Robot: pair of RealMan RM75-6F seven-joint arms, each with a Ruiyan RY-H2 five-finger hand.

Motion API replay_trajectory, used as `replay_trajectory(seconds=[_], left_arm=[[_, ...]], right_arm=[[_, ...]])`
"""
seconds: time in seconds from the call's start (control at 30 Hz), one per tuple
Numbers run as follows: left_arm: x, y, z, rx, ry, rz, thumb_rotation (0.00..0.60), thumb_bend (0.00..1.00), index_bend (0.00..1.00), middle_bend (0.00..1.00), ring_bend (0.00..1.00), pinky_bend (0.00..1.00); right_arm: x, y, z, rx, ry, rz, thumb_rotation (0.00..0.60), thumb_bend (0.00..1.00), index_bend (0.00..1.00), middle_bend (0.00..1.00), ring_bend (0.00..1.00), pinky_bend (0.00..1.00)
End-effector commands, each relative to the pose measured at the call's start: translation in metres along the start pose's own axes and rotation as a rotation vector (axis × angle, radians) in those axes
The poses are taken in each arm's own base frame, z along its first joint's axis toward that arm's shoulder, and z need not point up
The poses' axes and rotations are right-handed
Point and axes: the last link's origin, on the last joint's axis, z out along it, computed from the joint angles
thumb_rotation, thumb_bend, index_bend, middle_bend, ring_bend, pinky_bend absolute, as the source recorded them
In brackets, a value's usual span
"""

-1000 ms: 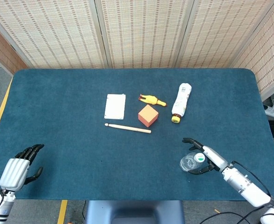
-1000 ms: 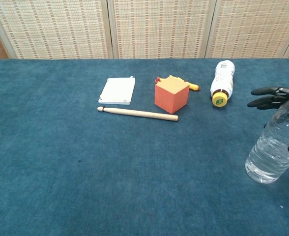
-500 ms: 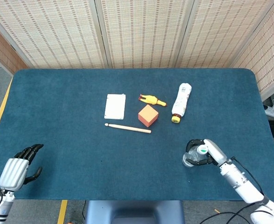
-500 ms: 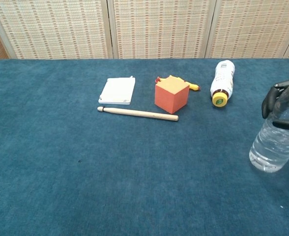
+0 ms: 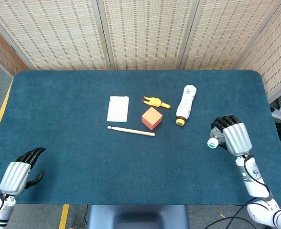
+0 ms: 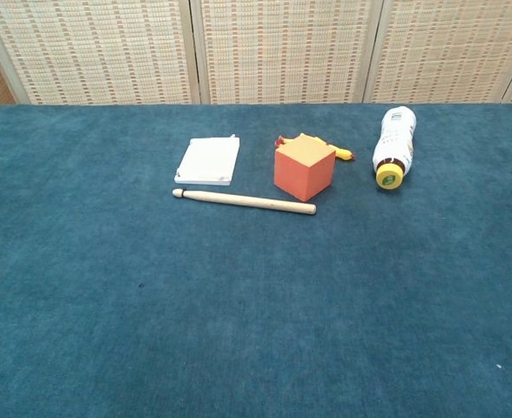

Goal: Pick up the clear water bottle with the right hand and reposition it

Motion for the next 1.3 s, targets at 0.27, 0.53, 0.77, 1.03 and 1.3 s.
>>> replay_trajectory(seconds=[0.27, 0.53, 0.77, 1.03, 1.3], left_arm=[[0.0, 0.0, 0.0, -0.001, 0.0, -0.003, 0.6, 0.36, 0.13, 0.15, 0.2, 0.39], [0.0, 0.001, 0.0, -0.006, -0.002, 0.001, 0.6, 0.36, 0.13, 0.15, 0.2, 0.39], [-0.001, 0.0, 0.0, -0.004, -0.003, 0.001, 0.6, 0.36, 0.13, 0.15, 0.2, 0.39], [-0.001, 0.001, 0.0, -0.005, -0.002, 0.001, 0.6, 0.36, 0.13, 0.15, 0.2, 0.39], [0.0, 0.0, 0.0, -0.004, 0.001, -0.001, 0.6, 0.35, 0.13, 0.15, 0.2, 0.39]], right_arm=[[0.009, -0.036, -0.013, -0.027, -0.474, 1.232, 0.6, 0.38, 0.83, 0.75, 0.61, 0.69], [0.019, -0.021, -0.013, -0.051, -0.591, 1.356, 0.6, 0.38, 0.83, 0.75, 0.61, 0.69], [-0.003, 0.011, -0.008, -0.155, -0.367, 0.841, 0.6, 0.38, 0.83, 0.75, 0.61, 0.69], [-0.02, 0.03, 0.0, -0.16, -0.074, 0.087, 0.6, 0.39, 0.83, 0.75, 0.61, 0.69], [-0.031, 0.011, 0.0, -0.111, -0.106, 0.261, 0.6, 0.38, 0.83, 0.75, 0.61, 0.69]])
